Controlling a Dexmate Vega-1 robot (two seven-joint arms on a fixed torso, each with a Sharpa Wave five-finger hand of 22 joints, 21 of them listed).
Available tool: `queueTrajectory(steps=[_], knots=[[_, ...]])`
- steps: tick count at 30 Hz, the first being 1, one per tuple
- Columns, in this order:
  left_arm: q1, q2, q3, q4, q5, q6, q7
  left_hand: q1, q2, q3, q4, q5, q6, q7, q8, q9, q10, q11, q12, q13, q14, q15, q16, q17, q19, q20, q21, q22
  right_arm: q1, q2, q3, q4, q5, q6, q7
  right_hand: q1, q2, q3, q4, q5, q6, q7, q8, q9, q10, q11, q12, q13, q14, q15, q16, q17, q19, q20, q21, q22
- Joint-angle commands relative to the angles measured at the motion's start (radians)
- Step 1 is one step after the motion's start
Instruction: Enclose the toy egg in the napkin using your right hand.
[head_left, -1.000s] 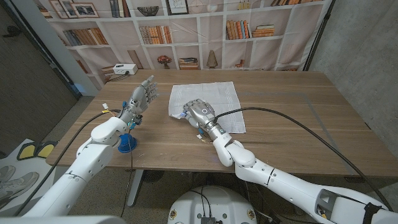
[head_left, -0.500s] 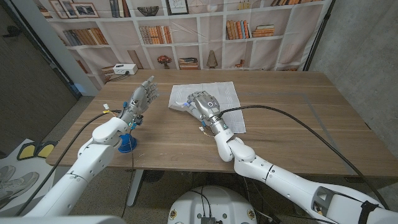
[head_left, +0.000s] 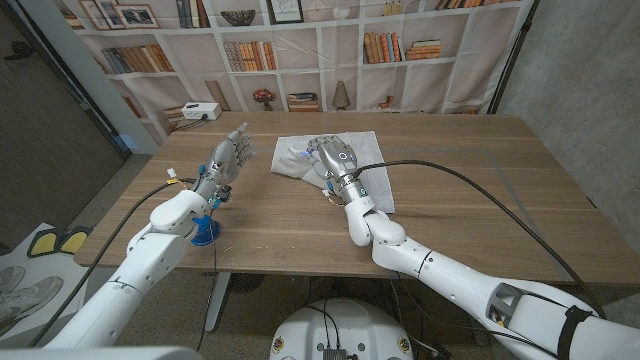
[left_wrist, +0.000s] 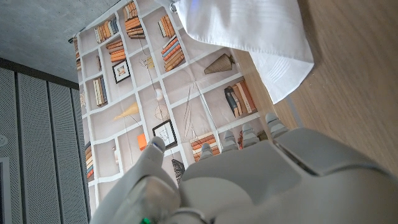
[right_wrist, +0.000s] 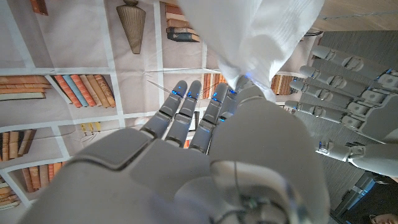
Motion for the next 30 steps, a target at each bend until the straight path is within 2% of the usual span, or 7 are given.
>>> queueTrajectory(steps=[1, 16, 30], knots=[[0.013, -0.006, -0.009, -0.010, 0.002, 0.006, 0.023, -0.001, 0.001, -0.001, 0.005, 0.006, -0.024, 0.004, -0.003, 0.002, -0.004, 0.003, 0.000, 0.002, -0.008, -0.001, 0.007, 0.003, -0.002, 0.006, 0.005, 0.003, 0.086, 0.052, -0.005, 0.141, 0.054, 0.004, -0.049, 0.003, 0.001, 0.029, 0.034, 0.008, -0.007, -0.001, 0.186, 0.117, 0.005, -0.006, 0.011, 0.010, 0.000, -0.168, -0.007, 0.004, -0.007, -0.051, 0.004, 0.004], [0.017, -0.004, -0.016, -0.023, 0.005, 0.015, 0.033, -0.001, 0.001, -0.002, 0.006, 0.006, -0.025, 0.004, -0.003, 0.003, -0.006, 0.001, -0.001, 0.002, -0.009, 0.000, 0.007, 0.003, -0.002, 0.006, 0.006, 0.003, 0.160, 0.086, -0.013, 0.262, 0.095, -0.040, -0.087, 0.007, -0.005, 0.040, 0.042, 0.009, -0.019, -0.004, 0.213, 0.141, 0.000, -0.008, 0.018, 0.027, 0.002, -0.170, -0.016, 0.011, -0.008, -0.052, 0.006, 0.004], [0.013, -0.004, -0.016, -0.023, 0.009, 0.021, 0.037, -0.001, 0.000, -0.002, 0.006, 0.006, -0.025, 0.005, -0.002, 0.003, -0.006, 0.003, -0.001, 0.002, -0.009, 0.000, 0.007, 0.003, -0.002, 0.006, 0.005, 0.003, 0.221, 0.120, -0.063, 0.423, 0.119, -0.109, -0.021, 0.011, -0.011, 0.046, 0.046, 0.008, -0.016, -0.012, 0.220, 0.124, -0.013, -0.004, 0.018, 0.040, -0.001, -0.169, -0.025, 0.017, -0.008, -0.050, 0.007, 0.003]])
